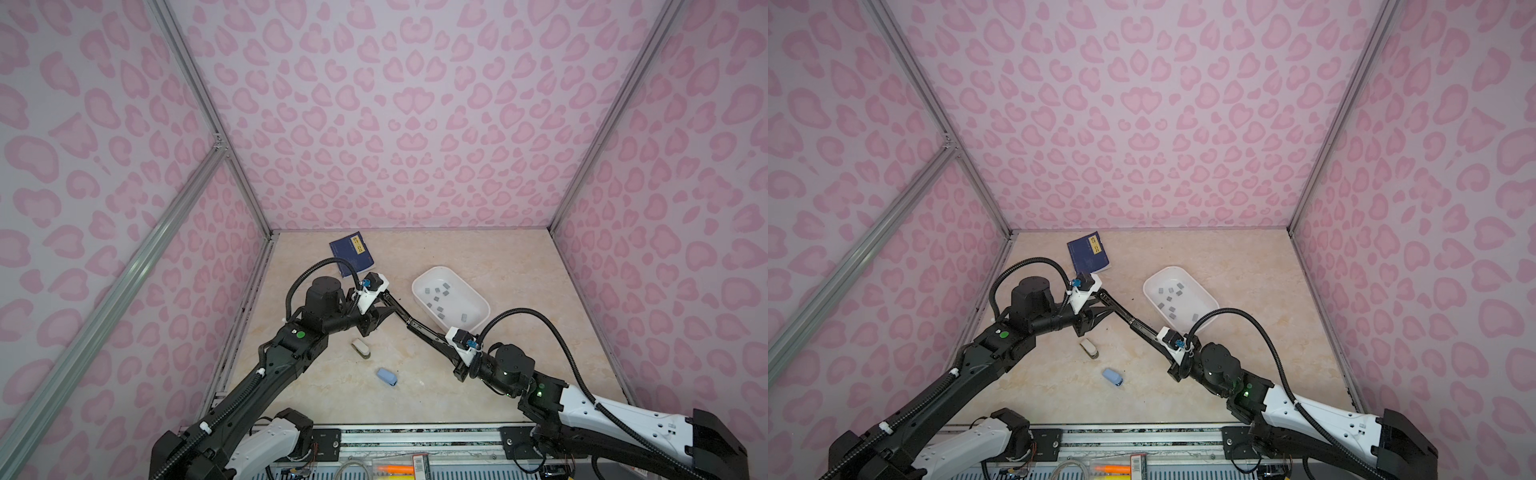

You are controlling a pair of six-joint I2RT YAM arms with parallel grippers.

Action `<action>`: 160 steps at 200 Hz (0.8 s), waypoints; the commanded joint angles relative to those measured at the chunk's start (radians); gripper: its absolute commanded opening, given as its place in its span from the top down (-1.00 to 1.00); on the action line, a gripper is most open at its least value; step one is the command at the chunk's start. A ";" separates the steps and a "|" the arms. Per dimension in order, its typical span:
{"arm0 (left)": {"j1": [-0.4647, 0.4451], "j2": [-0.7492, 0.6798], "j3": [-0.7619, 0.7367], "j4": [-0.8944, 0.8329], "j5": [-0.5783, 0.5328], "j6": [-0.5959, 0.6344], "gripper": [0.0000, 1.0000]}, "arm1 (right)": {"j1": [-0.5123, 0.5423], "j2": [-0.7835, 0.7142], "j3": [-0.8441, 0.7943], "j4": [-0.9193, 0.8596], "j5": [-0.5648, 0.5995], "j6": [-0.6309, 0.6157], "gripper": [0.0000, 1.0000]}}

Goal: Load the staples into the stapler

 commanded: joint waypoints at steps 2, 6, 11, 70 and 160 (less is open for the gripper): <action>0.045 0.017 0.013 0.042 -0.467 0.118 0.10 | -0.008 -0.026 -0.008 0.091 -0.015 0.046 1.00; 0.048 0.021 0.014 0.043 -0.470 0.112 0.09 | -0.008 -0.028 -0.009 0.091 -0.014 0.048 1.00; 0.055 0.027 0.014 0.045 -0.473 0.104 0.09 | -0.008 -0.033 -0.012 0.091 -0.013 0.050 1.00; 0.098 0.058 0.020 0.069 -0.447 0.041 0.04 | -0.015 -0.087 -0.035 0.075 -0.014 0.067 1.00; 0.098 -0.225 -0.107 0.175 -0.358 -0.271 0.02 | 0.093 0.219 -0.022 0.369 0.203 0.127 1.00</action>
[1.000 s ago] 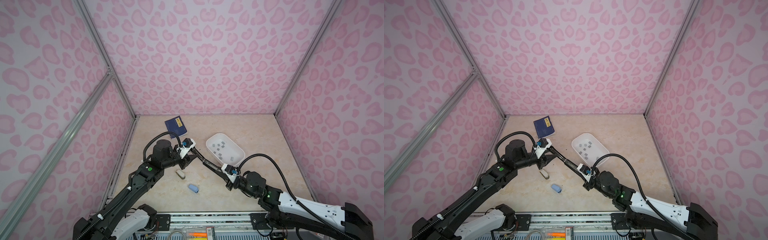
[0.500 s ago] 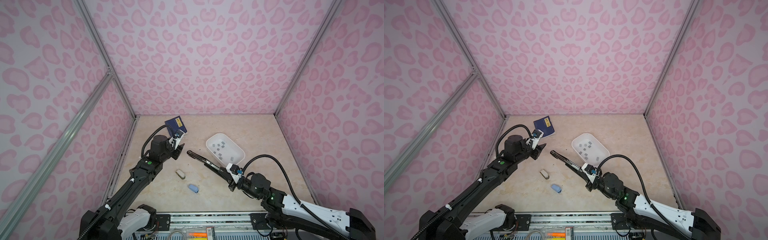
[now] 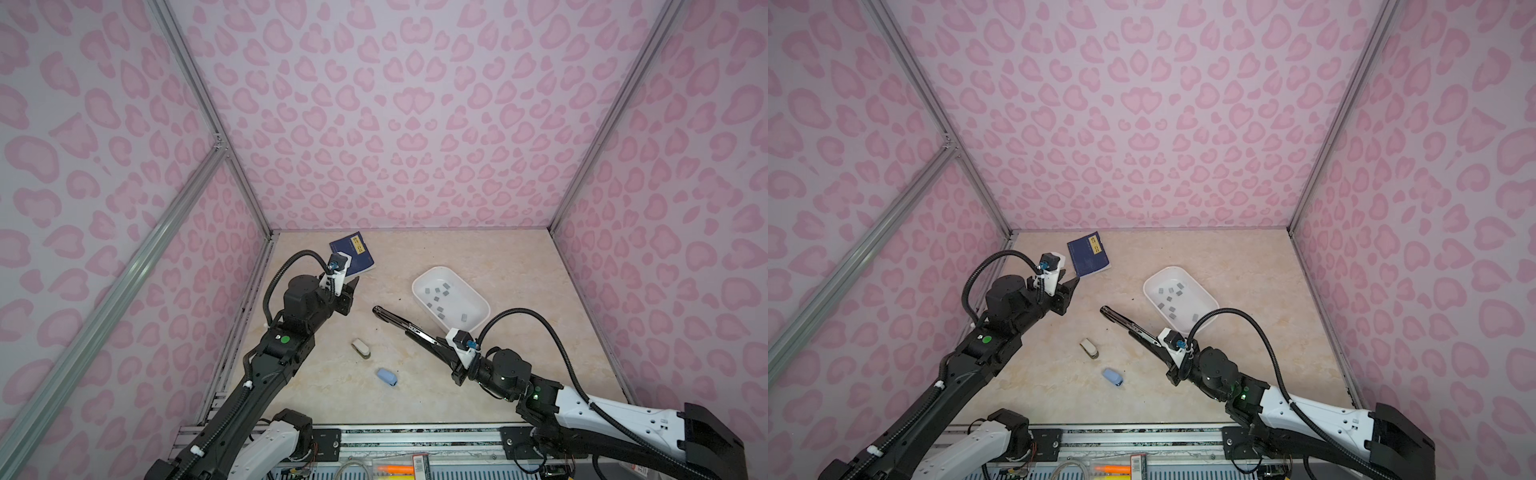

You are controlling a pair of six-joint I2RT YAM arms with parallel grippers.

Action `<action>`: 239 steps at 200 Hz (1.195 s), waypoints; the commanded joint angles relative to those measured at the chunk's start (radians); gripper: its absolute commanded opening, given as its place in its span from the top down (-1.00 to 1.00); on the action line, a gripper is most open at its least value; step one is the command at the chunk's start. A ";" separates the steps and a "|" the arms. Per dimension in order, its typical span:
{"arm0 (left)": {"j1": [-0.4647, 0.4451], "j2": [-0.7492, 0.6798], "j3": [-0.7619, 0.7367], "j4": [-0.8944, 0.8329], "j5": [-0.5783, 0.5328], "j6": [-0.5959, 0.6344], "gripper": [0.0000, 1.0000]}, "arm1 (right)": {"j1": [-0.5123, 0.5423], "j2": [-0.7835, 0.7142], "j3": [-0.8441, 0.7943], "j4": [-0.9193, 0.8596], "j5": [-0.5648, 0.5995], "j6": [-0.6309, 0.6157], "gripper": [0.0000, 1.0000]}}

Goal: Load the staples into the stapler

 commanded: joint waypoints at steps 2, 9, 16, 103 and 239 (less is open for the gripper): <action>0.002 -0.096 -0.074 0.091 0.034 -0.152 0.00 | 0.027 0.125 0.017 0.259 0.141 0.034 1.00; 0.002 -0.130 -0.094 0.088 0.006 -0.201 -0.79 | 0.029 0.170 0.021 0.302 0.158 0.046 1.00; 0.001 -0.163 -0.104 0.068 -0.028 -0.251 -0.96 | 0.027 0.213 0.023 0.350 0.167 0.054 1.00; 0.002 -0.332 -0.202 -0.265 -0.118 -0.616 -0.95 | -0.008 0.656 0.076 0.685 0.267 0.148 1.00; 0.001 -0.553 -0.459 -0.367 -0.278 -0.639 -0.96 | 0.014 0.892 -0.048 0.909 0.394 0.232 0.55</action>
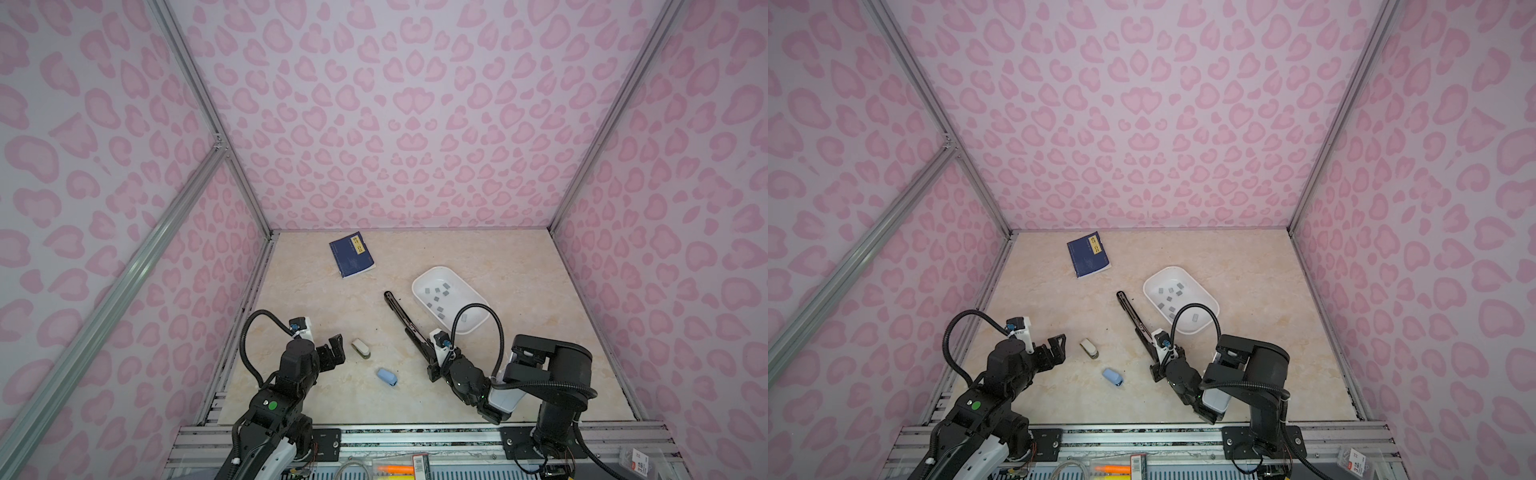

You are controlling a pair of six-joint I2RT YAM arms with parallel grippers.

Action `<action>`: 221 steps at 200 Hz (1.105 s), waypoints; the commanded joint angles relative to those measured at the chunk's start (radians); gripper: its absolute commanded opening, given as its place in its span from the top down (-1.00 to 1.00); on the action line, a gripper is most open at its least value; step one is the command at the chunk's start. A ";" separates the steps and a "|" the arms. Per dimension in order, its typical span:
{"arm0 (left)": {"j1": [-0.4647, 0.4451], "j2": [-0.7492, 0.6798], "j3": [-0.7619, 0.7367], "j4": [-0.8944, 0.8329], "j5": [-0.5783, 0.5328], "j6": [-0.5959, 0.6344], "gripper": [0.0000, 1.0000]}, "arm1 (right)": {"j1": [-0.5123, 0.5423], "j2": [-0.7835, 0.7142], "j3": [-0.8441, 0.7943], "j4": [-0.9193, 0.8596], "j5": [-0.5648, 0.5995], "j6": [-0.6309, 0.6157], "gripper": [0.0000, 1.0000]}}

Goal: Load the staples into the stapler

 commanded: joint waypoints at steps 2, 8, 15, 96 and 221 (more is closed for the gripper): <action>0.002 -0.043 -0.014 0.027 -0.015 -0.007 -0.96 | 0.000 -0.021 -0.027 0.076 0.063 -0.002 0.50; 0.002 -0.058 -0.019 0.026 -0.012 -0.008 -0.95 | 0.001 -0.029 -0.032 0.072 0.068 -0.005 0.43; 0.002 -0.075 -0.023 0.024 -0.010 -0.008 -0.96 | 0.001 -0.038 -0.036 0.064 0.072 -0.010 0.36; 0.000 -0.040 -0.027 0.033 0.015 -0.011 -0.96 | 0.039 -0.158 -0.118 0.067 0.035 -0.069 -0.01; -0.002 -0.030 -0.026 0.043 0.038 -0.005 -0.96 | 0.276 -0.630 0.066 -0.803 -0.264 -0.035 -0.40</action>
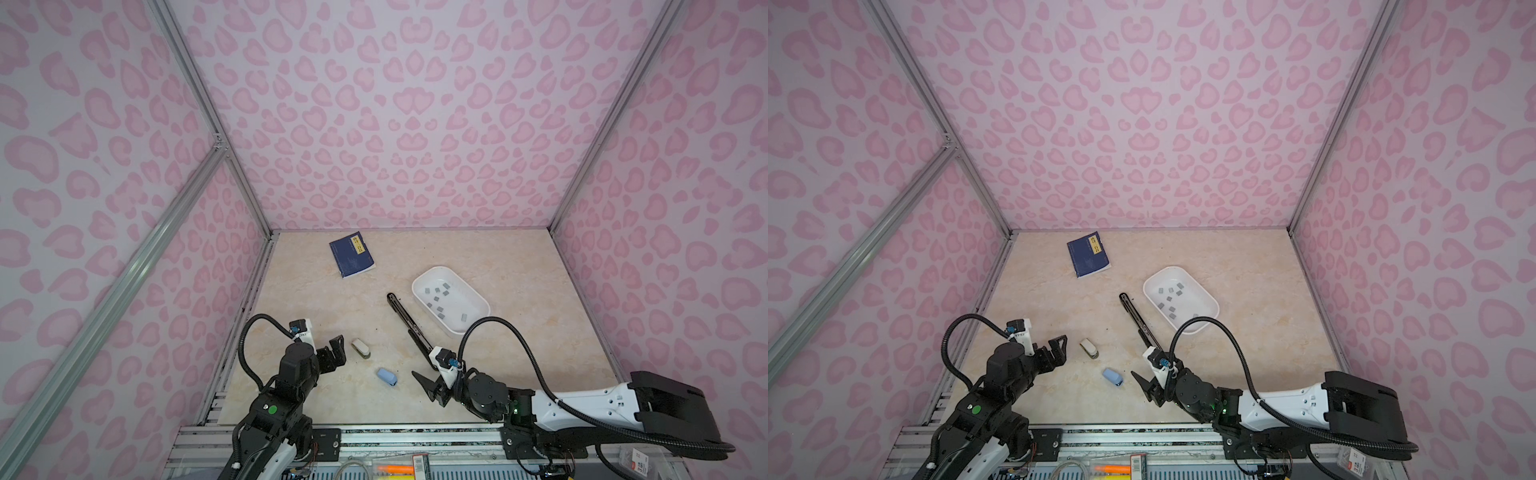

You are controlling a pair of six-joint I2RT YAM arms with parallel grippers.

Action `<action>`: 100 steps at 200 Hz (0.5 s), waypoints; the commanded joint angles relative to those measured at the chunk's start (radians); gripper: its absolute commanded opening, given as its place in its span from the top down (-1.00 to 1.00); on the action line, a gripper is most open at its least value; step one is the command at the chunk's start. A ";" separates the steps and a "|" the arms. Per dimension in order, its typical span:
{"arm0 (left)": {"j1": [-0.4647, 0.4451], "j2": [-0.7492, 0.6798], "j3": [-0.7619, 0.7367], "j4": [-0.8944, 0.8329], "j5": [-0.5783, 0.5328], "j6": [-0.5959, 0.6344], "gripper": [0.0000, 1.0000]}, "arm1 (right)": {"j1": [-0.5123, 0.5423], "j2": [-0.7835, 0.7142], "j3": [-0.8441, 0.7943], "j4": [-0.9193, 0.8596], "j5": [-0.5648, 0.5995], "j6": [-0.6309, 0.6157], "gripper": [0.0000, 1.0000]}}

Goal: Load the staples into the stapler

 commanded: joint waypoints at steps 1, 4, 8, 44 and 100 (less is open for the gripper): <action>-0.001 -0.005 0.004 0.025 0.013 0.002 -0.96 | 0.034 0.063 0.044 -0.078 -0.148 0.006 -0.40; -0.001 -0.005 0.003 0.025 0.013 0.002 -0.96 | 0.043 0.085 0.053 -0.071 -0.154 -0.004 -0.42; 0.000 -0.006 0.002 0.025 0.013 0.001 -0.96 | 0.048 0.102 0.060 -0.070 -0.158 -0.012 -0.42; -0.002 -0.017 0.000 0.025 0.023 0.003 -0.96 | 0.065 0.322 0.195 -0.117 -0.101 -0.029 -0.46; -0.003 -0.017 0.000 0.023 0.022 0.003 -0.95 | 0.016 0.481 0.261 -0.090 -0.009 -0.012 -0.48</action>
